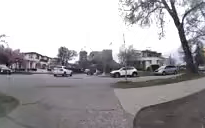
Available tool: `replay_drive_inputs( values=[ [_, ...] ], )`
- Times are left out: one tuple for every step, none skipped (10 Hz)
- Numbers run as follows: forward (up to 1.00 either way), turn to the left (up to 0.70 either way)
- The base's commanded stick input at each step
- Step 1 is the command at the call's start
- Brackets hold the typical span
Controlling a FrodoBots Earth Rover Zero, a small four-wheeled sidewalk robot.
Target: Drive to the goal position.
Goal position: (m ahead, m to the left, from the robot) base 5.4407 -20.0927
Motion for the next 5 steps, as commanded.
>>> replay_drive_inputs(
  values=[
    [1.00, -0.04],
    [1.00, -0.23],
    [1.00, -0.40],
    [1.00, -0.36],
    [1.00, -0.18]
  ],
)
